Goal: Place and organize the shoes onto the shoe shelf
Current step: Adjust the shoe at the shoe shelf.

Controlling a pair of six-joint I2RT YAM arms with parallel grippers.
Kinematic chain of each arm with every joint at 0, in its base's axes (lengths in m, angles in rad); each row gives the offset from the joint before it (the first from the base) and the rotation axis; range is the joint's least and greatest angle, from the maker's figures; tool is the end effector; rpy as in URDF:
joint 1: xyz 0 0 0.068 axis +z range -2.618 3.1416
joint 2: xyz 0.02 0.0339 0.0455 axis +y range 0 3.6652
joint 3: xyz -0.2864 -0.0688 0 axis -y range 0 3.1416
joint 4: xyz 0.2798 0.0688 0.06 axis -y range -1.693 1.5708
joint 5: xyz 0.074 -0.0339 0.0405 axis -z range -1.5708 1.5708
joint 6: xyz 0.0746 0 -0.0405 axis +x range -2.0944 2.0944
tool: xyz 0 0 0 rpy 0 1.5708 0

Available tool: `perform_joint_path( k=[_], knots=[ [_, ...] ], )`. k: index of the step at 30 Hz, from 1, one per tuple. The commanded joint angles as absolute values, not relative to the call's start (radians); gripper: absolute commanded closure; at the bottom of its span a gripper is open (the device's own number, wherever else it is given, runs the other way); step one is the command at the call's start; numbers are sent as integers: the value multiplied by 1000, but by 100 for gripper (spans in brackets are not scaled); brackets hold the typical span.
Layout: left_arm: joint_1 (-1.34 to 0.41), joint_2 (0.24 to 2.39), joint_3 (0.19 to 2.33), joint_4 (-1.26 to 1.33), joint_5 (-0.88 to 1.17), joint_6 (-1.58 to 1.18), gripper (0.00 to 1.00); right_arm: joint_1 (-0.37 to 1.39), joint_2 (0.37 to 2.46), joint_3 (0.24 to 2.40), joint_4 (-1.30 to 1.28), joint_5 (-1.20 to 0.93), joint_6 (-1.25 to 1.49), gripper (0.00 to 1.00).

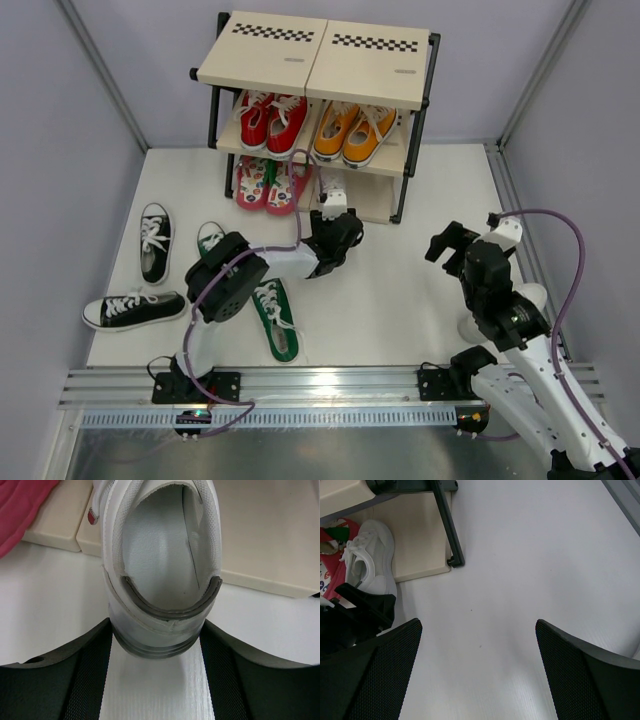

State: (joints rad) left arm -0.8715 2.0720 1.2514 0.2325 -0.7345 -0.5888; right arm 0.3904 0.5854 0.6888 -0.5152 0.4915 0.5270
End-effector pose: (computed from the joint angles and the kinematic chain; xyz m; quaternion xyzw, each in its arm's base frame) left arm 0.3600 -0.3504 0.1291 -0.0518 0.8386 -0.0578 0.5392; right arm 0.1812 0.0365 0.3044 0.1883 0.8006 0.0527 0.5664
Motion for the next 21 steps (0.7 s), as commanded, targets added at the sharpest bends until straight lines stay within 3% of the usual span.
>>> perform_joint_path(
  k=[1, 9, 21],
  knots=[
    [-845, 2011, 1243, 328, -720, -494, 64, 387, 597, 680, -462, 489, 546, 1],
    [-841, 1983, 1183, 442, -647, -313, 66, 388, 601, 669, -443, 488, 546, 0],
    [-804, 2000, 1187, 474, -621, -337, 63, 388, 604, 652, -426, 480, 557, 0]
  ],
)
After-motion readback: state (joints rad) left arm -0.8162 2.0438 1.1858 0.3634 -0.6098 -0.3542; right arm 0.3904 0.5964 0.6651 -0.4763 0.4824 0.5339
